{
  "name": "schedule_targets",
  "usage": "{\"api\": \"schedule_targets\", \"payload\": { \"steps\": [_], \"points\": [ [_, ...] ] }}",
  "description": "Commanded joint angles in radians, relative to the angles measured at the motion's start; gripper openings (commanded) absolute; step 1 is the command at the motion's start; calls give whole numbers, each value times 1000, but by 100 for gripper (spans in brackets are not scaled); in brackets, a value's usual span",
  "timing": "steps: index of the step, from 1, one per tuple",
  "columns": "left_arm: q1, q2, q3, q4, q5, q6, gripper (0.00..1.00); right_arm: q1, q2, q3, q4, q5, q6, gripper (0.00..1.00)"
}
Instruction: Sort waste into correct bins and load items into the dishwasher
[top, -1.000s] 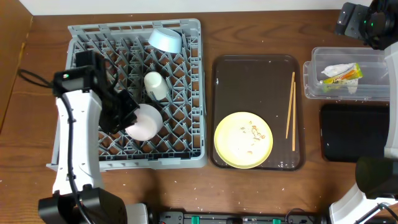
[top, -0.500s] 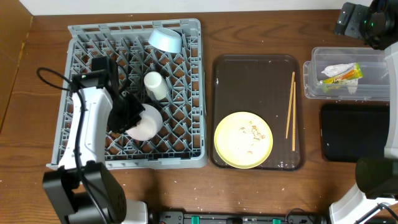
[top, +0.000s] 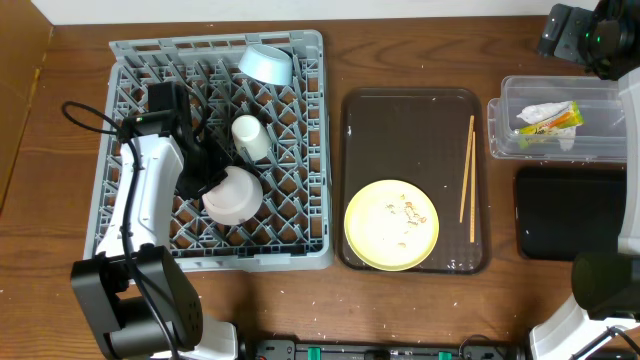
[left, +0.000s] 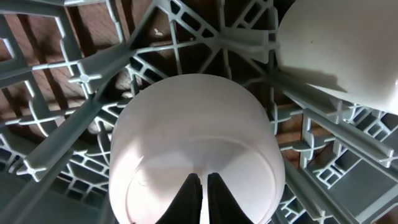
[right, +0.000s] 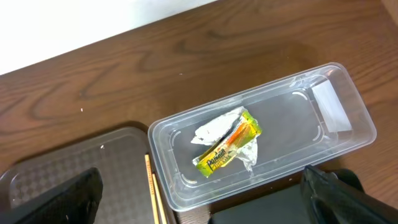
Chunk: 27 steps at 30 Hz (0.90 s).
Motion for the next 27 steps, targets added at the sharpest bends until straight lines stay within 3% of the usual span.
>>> {"api": "schedule_targets", "payload": {
  "steps": [1, 6, 11, 12, 14, 20, 27],
  "points": [
    [0, -34, 38, -14, -9, 3, 8, -10, -13, 4, 0, 10, -15, 99],
    [47, -167, 82, -13, -63, 1, 17, -10, -13, 4, 0, 10, -15, 99],
    [160, -313, 90, 9, -113, -6, 55, -10, -13, 4, 0, 10, -15, 99],
    [205, -353, 90, 2, -113, -30, 76, -10, -13, 4, 0, 10, -15, 99],
    [237, -379, 90, -5, -113, -56, 83, -10, -13, 4, 0, 10, -15, 99],
    [249, -385, 89, -6, -113, -72, 88, -10, -13, 4, 82, -27, -14, 99],
    [249, -385, 87, -6, -113, -72, 94, -3, -13, 4, 101, -369, 23, 99]
  ]
}}
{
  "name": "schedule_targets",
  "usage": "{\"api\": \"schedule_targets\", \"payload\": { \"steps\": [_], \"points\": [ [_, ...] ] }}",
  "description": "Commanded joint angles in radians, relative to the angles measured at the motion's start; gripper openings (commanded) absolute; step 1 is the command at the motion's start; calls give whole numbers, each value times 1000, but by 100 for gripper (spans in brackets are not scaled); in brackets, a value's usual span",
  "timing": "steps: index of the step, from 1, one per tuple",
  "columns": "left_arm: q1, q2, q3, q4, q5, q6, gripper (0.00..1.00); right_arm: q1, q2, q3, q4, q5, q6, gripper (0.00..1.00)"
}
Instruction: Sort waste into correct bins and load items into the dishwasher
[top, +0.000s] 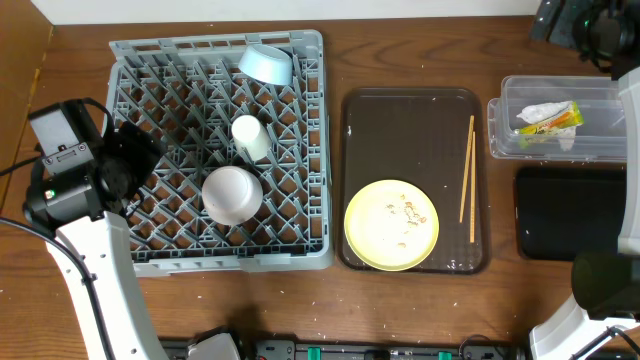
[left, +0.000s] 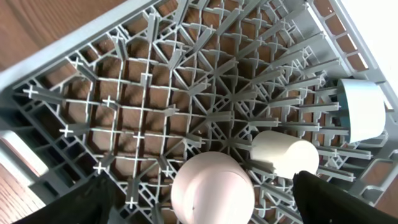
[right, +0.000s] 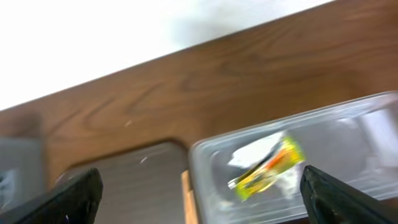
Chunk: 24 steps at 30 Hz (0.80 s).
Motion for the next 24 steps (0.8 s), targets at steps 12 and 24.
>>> {"api": "schedule_targets", "payload": {
  "steps": [12, 24],
  "points": [
    [3, 3, 6, -3, -12, -10, 95, 211, 67, -290, -50, -72, 50, 75],
    [3, 3, 6, -3, -12, -10, 95, 221, 126, -603, 167, -25, 158, 55]
  ]
}}
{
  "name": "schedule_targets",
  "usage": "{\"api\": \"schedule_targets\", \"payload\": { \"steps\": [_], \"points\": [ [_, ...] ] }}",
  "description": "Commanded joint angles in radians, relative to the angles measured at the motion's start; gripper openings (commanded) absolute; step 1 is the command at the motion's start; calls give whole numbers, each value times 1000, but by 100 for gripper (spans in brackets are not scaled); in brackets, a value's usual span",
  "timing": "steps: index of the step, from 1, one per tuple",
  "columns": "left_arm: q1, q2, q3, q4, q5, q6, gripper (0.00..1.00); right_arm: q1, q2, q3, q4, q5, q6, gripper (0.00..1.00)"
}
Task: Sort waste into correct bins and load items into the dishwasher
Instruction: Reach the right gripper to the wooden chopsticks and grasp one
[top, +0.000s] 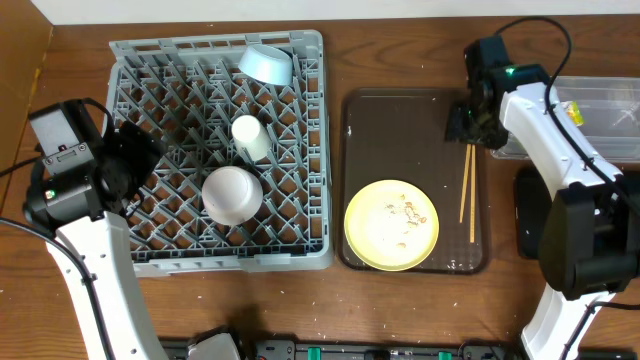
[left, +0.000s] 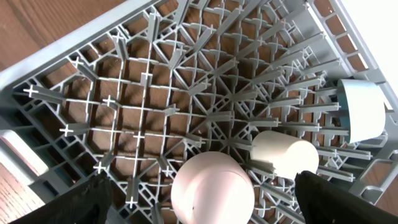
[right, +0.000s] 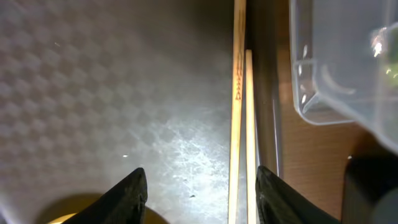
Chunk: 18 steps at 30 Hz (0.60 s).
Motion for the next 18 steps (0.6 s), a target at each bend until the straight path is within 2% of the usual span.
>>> {"api": "schedule_targets", "payload": {
  "steps": [1, 5, 10, 18],
  "points": [
    [3, 3, 6, -2, -12, -9, 95, -6, -2, -68, 63, 14, 38, 55],
    [3, 3, 6, -2, -12, -9, 95, -5, -2, -143, 135, 12, 38, 47],
    [3, 3, 6, -2, -12, -9, 96, -6, 3, -211, 188, 12, 38, 46],
    [3, 3, 6, -2, -12, -9, 95, -5, 18, -218, 203, -26, 29, 45]
  ]
}}
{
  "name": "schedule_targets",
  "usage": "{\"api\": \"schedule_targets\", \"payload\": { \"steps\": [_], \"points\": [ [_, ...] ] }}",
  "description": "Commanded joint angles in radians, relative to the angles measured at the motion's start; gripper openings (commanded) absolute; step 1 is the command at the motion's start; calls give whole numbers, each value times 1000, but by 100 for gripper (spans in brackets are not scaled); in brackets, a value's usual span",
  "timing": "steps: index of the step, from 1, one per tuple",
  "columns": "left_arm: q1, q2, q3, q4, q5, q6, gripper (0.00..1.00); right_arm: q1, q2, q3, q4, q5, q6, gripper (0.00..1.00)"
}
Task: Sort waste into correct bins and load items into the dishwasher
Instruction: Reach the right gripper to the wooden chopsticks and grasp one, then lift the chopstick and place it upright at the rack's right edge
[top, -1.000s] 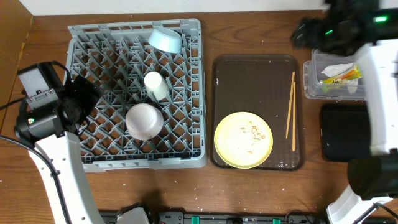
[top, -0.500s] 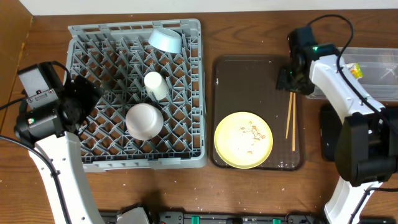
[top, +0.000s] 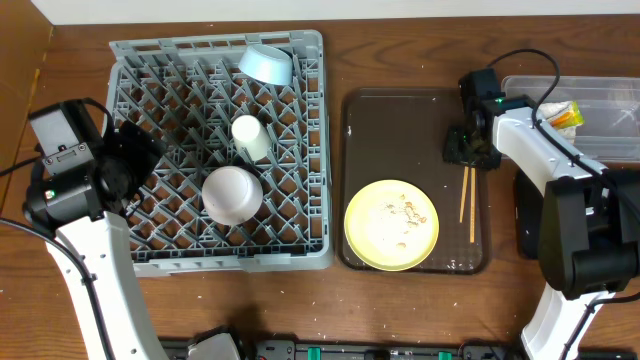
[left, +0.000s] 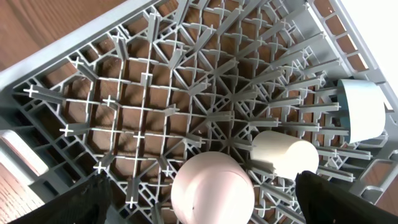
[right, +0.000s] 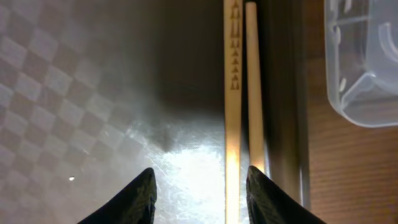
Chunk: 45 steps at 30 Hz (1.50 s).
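Note:
A pair of wooden chopsticks (top: 466, 195) lies along the right side of the brown tray (top: 413, 110), beside a yellow plate (top: 391, 225) with crumbs. My right gripper (top: 466, 150) hangs open just above the chopsticks (right: 231, 93); one stick runs between its fingers (right: 144, 186), the other by the right fingertip. The grey dish rack (top: 215, 250) holds an upturned white bowl (top: 232, 194), a white cup (top: 250, 138) and a light blue bowl (top: 266, 64). My left gripper (top: 135, 160) is open, raised at the rack's left, over the white bowl (left: 211, 186).
A clear bin (top: 600, 150) holding a yellow-green wrapper (top: 565, 112) stands right of the tray. In front of it sits a black bin (top: 575, 215). The tray's raised rim (right: 292, 124) runs close beside the chopsticks.
My right gripper has come lower and a little nearer along the chopsticks, still open. The left arm and the rack's contents have not moved.
First my left gripper was shut low at the white bowl's rim in the rack, and the right one hung over the clear bin. Then the left stood open, raised at the rack's left, bowl left behind. The right then appeared open over the chopsticks, now closer.

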Motion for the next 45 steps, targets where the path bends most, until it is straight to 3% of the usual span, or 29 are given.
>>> {"api": "schedule_targets", "payload": {
  "steps": [1, 9, 17, 19, 24, 30, 37, 41, 45],
  "points": [
    [3, 3, 6, -2, -12, -9, 95, -5, 16, -3, 3, -33, 4, 45],
    [3, 3, 6, -2, -12, -9, 96, -5, 28, -23, 0, -23, 0, 47],
    [3, 3, 6, -2, -12, -8, 96, -5, 73, -29, -3, -31, -7, 43],
    [3, 3, 6, -2, -12, -9, 96, -5, 74, -29, -5, -31, -7, 38],
    [3, 3, 6, -2, -12, -9, 96, -5, 74, -28, -3, -31, -7, 1],
    [3, 3, 6, -2, -12, -9, 96, -5, 74, 40, -41, -55, -7, 1],
    [3, 3, 6, -2, -12, -9, 96, -5, 74, 354, -217, -89, -18, 1],
    [3, 3, 6, -2, -12, -9, 96, -2, 74, 519, -237, -260, -22, 1],
    [3, 3, 6, -2, -12, -9, 96, 39, 74, 578, -108, -448, -5, 1]
  ]
}}
